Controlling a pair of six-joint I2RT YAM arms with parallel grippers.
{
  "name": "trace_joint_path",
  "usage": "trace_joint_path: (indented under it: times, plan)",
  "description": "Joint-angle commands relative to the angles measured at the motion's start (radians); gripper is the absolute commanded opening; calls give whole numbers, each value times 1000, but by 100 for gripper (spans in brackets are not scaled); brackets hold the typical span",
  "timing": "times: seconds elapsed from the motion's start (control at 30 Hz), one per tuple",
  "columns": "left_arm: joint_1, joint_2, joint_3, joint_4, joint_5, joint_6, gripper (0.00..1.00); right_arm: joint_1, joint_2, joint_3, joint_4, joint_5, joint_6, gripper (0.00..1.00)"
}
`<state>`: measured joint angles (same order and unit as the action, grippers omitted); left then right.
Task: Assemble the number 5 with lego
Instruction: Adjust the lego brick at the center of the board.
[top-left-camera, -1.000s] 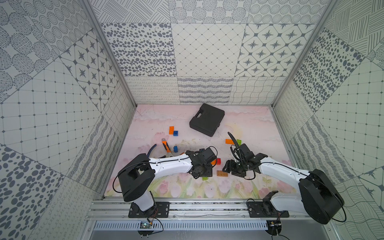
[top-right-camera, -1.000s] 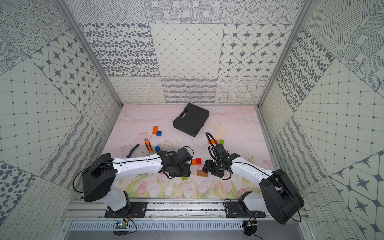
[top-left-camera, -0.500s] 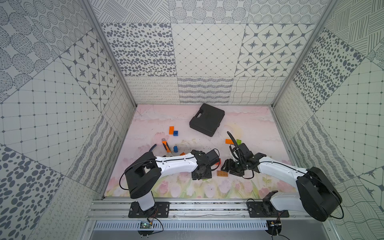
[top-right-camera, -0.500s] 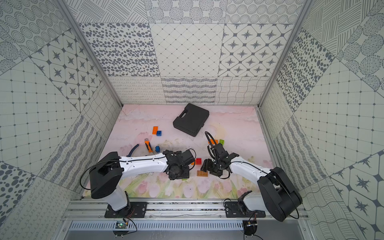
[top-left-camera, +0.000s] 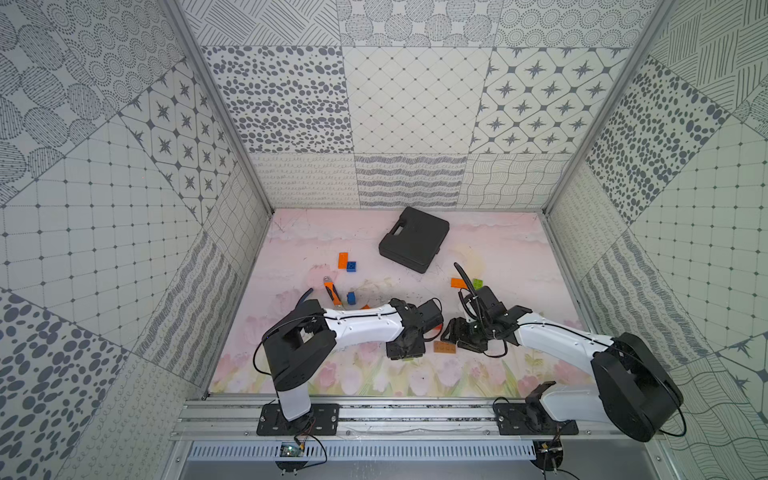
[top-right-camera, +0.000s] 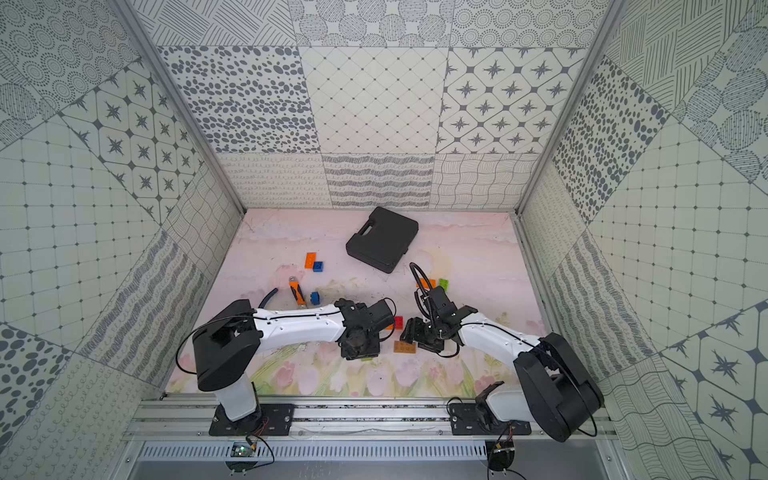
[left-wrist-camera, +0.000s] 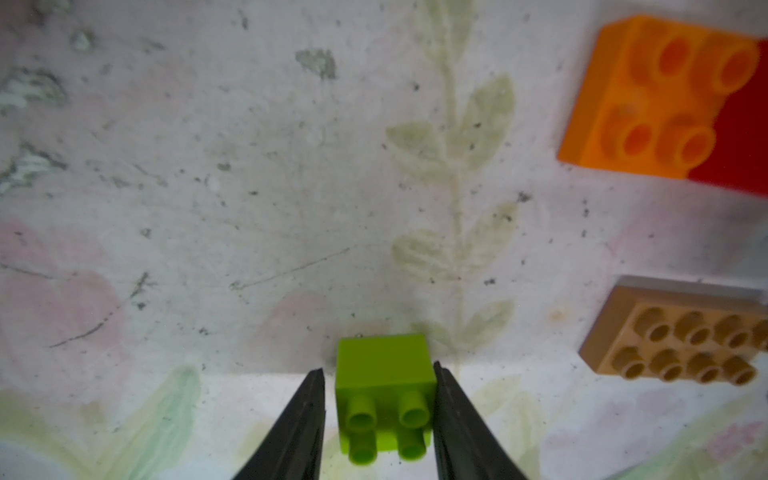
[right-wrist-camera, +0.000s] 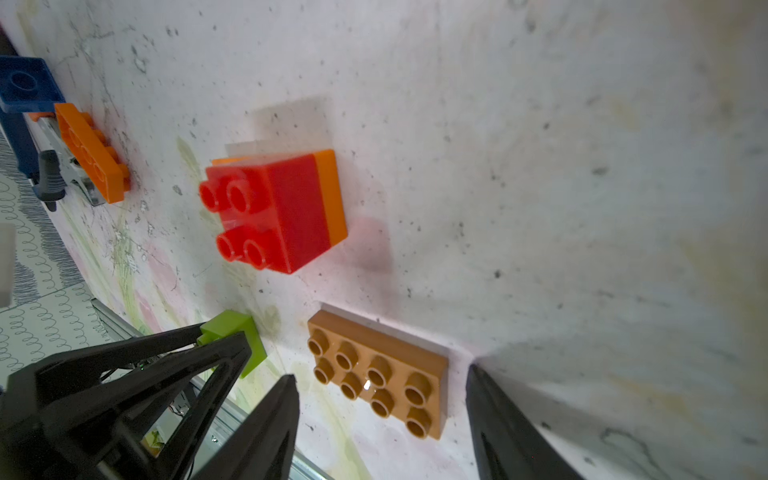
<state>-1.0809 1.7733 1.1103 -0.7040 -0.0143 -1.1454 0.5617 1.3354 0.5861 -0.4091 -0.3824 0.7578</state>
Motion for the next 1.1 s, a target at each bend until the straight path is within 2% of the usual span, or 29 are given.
trace_joint_path:
  times: [0.0,0.2,0.37,0.73,0.93,1.07]
  plan:
    - [-2,2,6,-61,-34,-15,40,6,7,-12,18,-7,16,67]
    - [-2,-31,-1,-73,-74,-11,30,6,-18,-14,-13,14,17,66]
    - [-2,-42,-4,-66,-79,6,25,7,-7,-23,3,-7,22,63]
    - [4,-73,0,-53,-105,57,25,39,68,-1,112,-74,52,59]
    - [21,-103,-14,-12,-80,106,24,72,115,22,199,-147,86,59]
    - [24,-80,20,-14,-45,114,23,69,61,19,123,-46,99,59]
